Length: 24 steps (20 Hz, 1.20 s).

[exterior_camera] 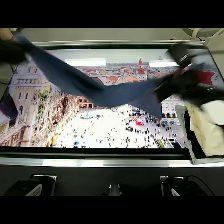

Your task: Fold the shirts.

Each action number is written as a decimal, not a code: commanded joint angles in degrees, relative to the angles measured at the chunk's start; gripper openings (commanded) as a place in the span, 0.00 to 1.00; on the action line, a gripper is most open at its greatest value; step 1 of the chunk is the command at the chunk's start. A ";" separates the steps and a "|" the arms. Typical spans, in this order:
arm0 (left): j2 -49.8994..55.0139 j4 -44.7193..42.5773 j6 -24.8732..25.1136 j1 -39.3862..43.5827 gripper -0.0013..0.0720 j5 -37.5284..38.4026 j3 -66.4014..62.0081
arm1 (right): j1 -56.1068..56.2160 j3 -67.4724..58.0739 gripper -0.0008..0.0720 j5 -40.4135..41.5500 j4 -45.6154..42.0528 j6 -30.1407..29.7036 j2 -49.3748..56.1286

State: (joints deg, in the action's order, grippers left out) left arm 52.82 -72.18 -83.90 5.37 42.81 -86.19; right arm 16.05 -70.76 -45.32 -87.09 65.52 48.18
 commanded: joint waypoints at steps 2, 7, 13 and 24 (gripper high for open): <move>-7.98 -0.04 -3.02 -4.17 0.05 -8.04 -19.17 | 0.04 -25.99 0.03 -7.23 -23.19 2.45 -7.56; -12.20 -0.07 -4.79 -4.22 0.05 -8.79 -20.20 | 0.04 -28.52 0.03 -14.27 -22.93 2.86 -8.79; -9.90 -4.11 -4.59 -4.22 0.05 -8.15 -20.15 | 0.07 -28.50 0.03 -25.55 -22.34 2.91 -6.03; 21.51 -8.46 1.29 -4.22 0.05 4.17 -20.02 | 0.04 -18.53 0.04 -19.21 -15.74 12.02 31.23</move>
State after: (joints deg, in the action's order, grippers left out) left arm 64.95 -80.38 -86.24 1.19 44.53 -106.19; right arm 16.12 -91.83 -74.65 -104.73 72.40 68.20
